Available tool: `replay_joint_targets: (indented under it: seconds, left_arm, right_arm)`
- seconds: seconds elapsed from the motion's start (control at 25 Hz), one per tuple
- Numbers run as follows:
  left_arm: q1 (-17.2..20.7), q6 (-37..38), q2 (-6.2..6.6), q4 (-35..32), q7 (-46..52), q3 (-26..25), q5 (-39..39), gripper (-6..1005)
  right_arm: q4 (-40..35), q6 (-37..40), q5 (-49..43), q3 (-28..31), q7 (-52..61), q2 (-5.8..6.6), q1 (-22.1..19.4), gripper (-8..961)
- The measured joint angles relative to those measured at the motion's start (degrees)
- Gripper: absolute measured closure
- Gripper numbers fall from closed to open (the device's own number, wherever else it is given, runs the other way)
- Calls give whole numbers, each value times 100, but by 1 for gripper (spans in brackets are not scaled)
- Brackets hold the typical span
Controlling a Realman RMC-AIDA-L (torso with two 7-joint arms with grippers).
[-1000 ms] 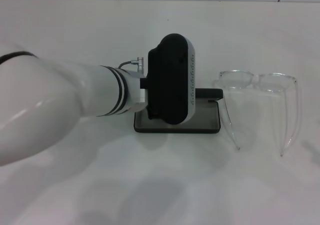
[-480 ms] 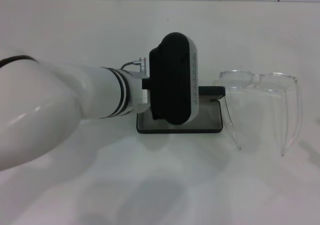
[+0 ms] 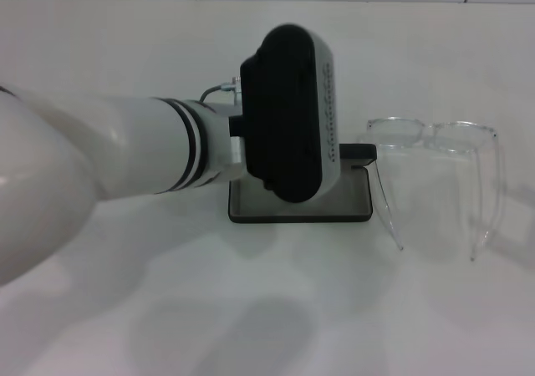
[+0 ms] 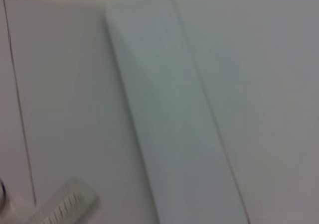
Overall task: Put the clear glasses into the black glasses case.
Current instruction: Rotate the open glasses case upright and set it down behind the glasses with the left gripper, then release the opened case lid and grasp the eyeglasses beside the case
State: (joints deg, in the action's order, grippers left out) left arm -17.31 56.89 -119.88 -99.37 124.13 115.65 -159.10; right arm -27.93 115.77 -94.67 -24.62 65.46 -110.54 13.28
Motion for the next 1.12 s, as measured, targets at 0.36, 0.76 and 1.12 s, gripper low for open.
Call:
replay_joint_targets:
  seconds: [0.36,0.76,1.12]
  left_arm:
    - [284,-68,0,-823,-212,-769,2010,422]
    - [859,1258,15,-121,-2051,-2912,7006,436]
    - [976,3296,2,1634,-3259,-3759,8368,777]
  right_arm:
    - [-3026,-630,-1295,-480,2463,-20,894,236]
    - [-3871,-1749,-3491,-2527,4253,-31,2546,250]
    - [-2261,-2781,-5006,-3213,4476,-139,4249,261]
